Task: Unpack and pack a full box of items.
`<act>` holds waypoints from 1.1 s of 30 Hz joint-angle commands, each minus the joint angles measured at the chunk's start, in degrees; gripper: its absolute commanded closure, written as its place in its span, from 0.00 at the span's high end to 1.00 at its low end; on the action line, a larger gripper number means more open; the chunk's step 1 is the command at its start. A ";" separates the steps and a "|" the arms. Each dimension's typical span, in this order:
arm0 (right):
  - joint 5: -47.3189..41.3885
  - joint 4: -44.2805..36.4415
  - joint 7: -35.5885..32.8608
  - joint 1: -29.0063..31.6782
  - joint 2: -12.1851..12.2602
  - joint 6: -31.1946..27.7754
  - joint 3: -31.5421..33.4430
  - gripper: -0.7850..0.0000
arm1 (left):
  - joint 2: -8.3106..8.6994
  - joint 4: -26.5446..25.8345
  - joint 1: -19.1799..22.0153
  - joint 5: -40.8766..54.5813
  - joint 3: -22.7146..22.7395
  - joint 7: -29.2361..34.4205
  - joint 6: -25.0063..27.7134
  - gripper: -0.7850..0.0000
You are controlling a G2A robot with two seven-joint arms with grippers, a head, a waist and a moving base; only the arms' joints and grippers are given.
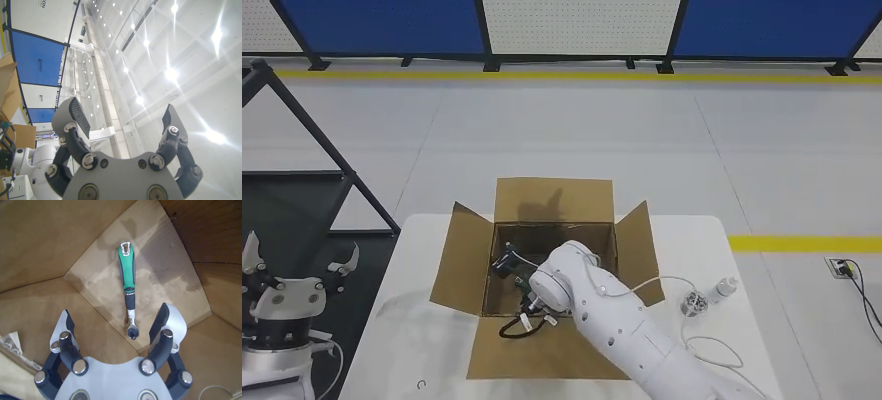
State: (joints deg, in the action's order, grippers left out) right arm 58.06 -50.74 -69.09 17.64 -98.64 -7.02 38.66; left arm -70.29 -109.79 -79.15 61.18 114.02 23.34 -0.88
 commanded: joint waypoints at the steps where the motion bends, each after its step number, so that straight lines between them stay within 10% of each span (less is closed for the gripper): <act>1: 1.44 -5.57 -1.41 2.74 1.36 -0.32 1.70 1.00 | 0.00 0.00 0.00 0.00 0.00 0.00 0.00 1.00; 16: 10.75 -25.05 -9.06 13.19 5.21 -1.21 5.67 1.00 | 0.00 0.00 0.00 0.00 0.00 0.00 0.00 1.00; 33: 5.22 -0.04 -5.51 -2.81 0.15 -11.69 0.26 1.00 | 0.00 0.00 0.00 0.00 0.00 0.00 0.00 1.00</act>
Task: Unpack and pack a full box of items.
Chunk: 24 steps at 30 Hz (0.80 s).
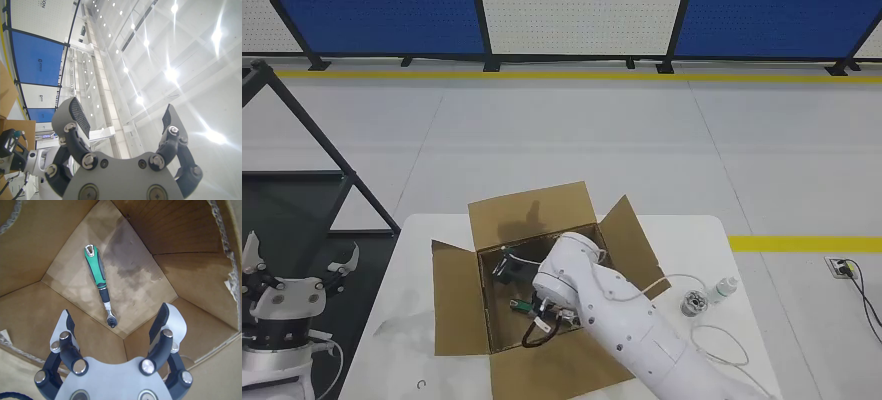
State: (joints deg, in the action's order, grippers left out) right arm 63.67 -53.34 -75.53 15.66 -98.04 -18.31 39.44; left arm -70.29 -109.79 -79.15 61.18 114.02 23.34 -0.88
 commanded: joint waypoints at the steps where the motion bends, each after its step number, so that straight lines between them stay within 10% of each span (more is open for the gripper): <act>1: -0.82 4.70 1.89 -1.53 -0.92 -0.79 -1.00 1.00 | 0.00 0.00 0.00 0.00 0.00 0.00 0.00 1.00; 24: 1.23 15.89 10.41 -2.61 -3.37 -6.08 -4.93 1.00 | -0.07 -2.03 -0.71 -2.53 -2.31 -1.33 0.34 1.00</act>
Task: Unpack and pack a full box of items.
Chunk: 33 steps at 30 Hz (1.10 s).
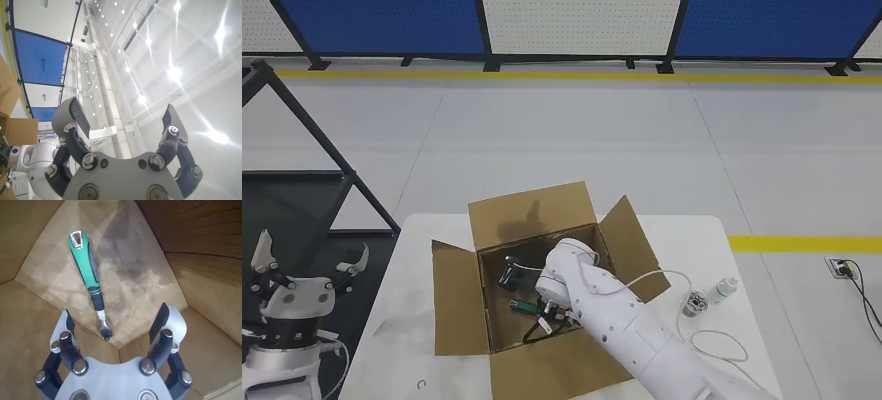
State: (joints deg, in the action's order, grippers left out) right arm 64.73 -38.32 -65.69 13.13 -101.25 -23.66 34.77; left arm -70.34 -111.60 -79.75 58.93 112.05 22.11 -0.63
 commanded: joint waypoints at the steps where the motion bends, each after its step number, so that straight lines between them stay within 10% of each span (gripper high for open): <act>1: 0.28 1.67 1.09 -0.22 -0.35 -1.62 -0.53 1.00 | -0.02 -0.44 -0.22 -0.57 -0.64 -0.18 0.13 1.00; 12: 1.77 9.16 6.83 -1.58 -2.84 -5.94 -3.09 0.99 | -0.23 -1.75 -0.39 -2.69 -3.56 -2.62 1.50 1.00; 16: 2.48 11.42 8.58 -1.70 -3.81 -6.11 -3.93 0.51 | -0.29 -1.93 -0.30 -3.08 -4.27 -3.36 1.94 1.00; 33: 2.58 17.40 11.17 -2.90 -6.45 -9.14 -4.74 0.44 | -0.41 -1.99 -0.22 -3.67 -5.35 -4.07 2.71 1.00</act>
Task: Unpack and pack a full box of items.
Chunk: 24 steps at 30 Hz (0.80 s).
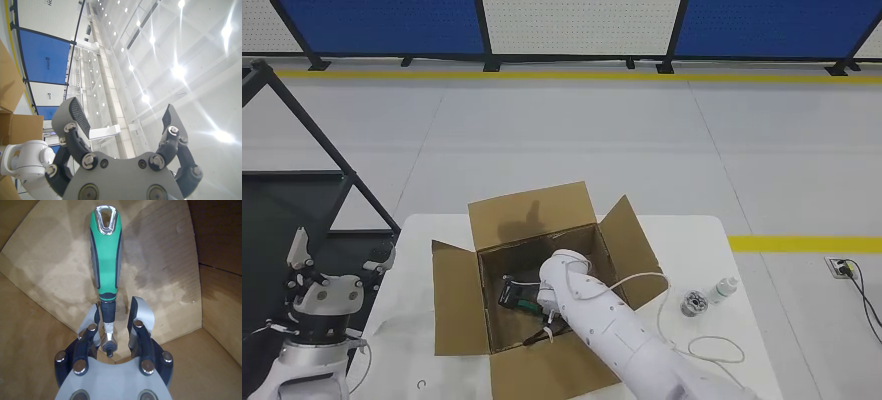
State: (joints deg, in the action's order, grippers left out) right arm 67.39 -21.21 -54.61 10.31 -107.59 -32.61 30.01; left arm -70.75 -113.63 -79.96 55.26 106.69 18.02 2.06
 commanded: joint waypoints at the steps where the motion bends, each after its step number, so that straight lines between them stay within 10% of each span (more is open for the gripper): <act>1: -0.16 0.55 0.28 -0.13 -0.23 -0.38 0.04 0.42 | 0.00 0.10 -0.04 -0.03 0.08 -0.07 0.11 1.00; 18: -0.98 4.58 0.54 -0.89 -1.75 -1.32 0.40 0.00 | -0.12 0.02 -0.37 0.56 0.61 -0.36 1.28 1.00; 24: -1.07 5.36 1.27 -1.80 -1.79 -0.60 0.86 0.00 | -0.14 -0.22 -0.62 0.78 0.93 -0.20 1.45 1.00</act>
State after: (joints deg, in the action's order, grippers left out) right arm 66.25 -15.83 -53.52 8.75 -109.41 -33.38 30.79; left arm -70.89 -113.76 -80.52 56.02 107.57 17.79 3.52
